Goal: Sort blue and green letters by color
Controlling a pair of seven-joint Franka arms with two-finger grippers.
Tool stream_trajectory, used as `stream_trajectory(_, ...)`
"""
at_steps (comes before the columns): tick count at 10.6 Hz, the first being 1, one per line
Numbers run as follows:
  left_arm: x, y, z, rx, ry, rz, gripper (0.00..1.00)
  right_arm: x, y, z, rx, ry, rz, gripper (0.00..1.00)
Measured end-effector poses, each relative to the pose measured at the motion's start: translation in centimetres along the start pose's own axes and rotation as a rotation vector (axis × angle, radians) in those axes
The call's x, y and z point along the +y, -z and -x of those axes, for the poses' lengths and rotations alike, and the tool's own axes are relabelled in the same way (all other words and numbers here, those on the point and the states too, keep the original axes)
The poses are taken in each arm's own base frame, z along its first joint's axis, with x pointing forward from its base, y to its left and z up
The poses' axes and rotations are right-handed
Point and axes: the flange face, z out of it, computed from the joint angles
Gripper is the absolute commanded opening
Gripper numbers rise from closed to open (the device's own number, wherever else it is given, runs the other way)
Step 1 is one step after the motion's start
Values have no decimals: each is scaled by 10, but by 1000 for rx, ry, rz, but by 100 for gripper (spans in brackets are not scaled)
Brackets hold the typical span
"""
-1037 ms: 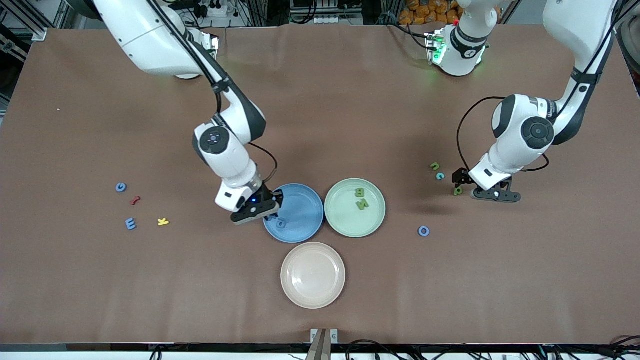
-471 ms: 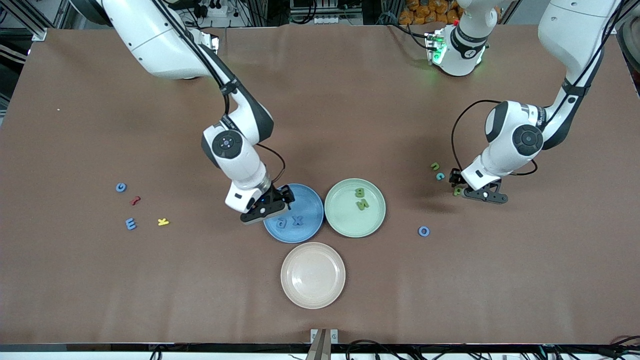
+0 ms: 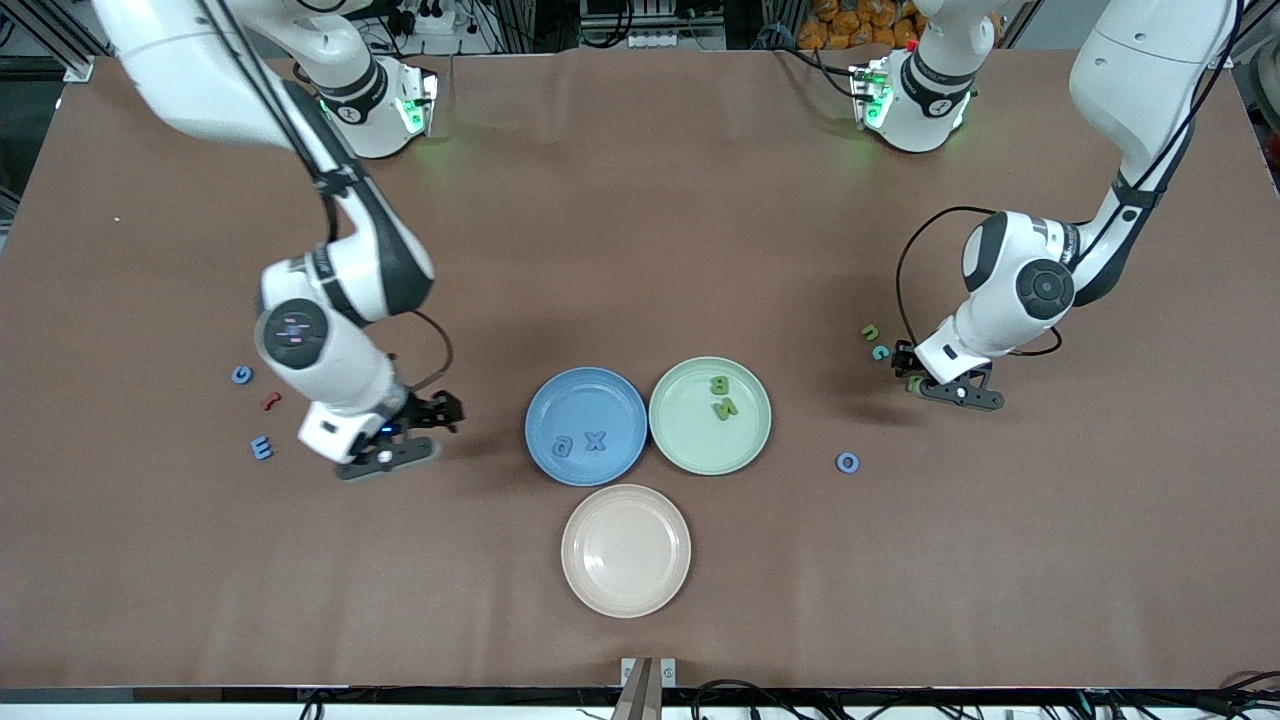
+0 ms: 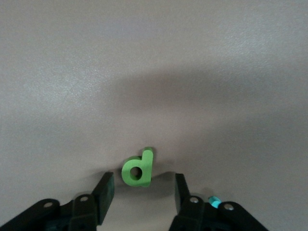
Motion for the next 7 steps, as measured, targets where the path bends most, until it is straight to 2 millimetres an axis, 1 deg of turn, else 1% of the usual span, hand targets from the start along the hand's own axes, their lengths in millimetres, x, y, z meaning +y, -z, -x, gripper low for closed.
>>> stream_trajectory(1, -1, -2, 0, -1, 1, 1, 35, 36, 10, 7, -4, -36, 9, 100)
stream_trajectory(2, -1, -3, 1, -3, 1, 1, 19, 73, 16, 18, -13, -82, 18, 100)
stream_trajectory(3, -3, -3, 0, 0, -1, 0, 3, 110, 16, 29, -22, -138, 24, 100)
stream_trajectory(4, -4, -3, 0, 1, -3, -2, 0, 148, 15, 41, -30, -198, 29, 100)
stream_trajectory(5, -5, -2, 0, 3, -3, -4, 0, 182, 14, 55, -39, -252, 34, 100)
stream_trajectory(7, -5, 1, -4, 21, -4, -5, 0, 235, 10, 90, -57, -342, 48, 100)
